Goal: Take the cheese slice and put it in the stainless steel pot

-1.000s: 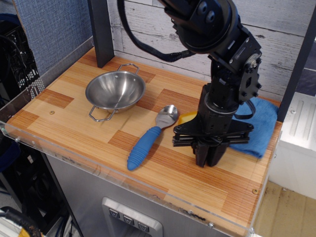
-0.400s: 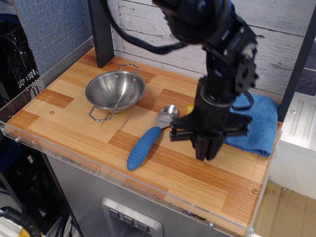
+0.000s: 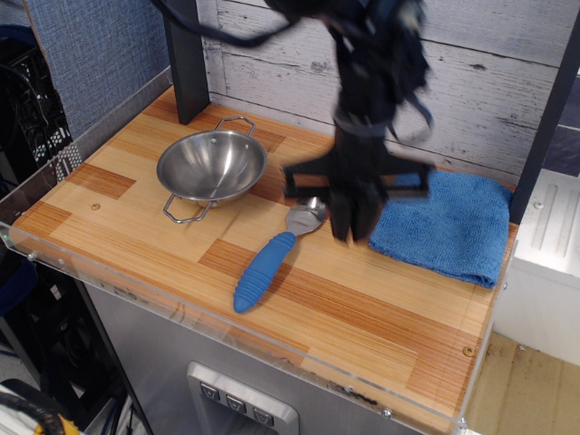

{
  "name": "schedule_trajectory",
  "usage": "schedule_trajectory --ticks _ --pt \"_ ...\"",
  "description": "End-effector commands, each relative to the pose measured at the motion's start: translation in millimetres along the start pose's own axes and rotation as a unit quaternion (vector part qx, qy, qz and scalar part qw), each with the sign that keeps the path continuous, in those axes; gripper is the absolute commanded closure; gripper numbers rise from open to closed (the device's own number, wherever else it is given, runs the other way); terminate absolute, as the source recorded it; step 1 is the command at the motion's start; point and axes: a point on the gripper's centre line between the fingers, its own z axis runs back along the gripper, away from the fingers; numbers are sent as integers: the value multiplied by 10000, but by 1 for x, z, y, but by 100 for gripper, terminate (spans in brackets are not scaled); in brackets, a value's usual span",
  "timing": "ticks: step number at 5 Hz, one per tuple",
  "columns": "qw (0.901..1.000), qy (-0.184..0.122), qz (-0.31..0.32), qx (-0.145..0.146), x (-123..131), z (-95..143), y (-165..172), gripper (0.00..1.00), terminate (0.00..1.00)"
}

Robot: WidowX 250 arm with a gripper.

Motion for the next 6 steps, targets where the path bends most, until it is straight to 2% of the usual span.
schedule_trajectory --ticks 1,2,3,4,5,6 --pt "9701 -44 -2296 -784 65 24 57 100 0" --pt "9327 -178 -3500 -855 80 34 92 100 0" --pt "9285 -162 -3641 -713 78 37 129 100 0" --pt "9349 -210 -3517 -430 73 39 154 100 0" --pt "9474 -54 -3179 -381 60 25 161 100 0" --pt "9514 146 -3051 -395 48 5 151 100 0"
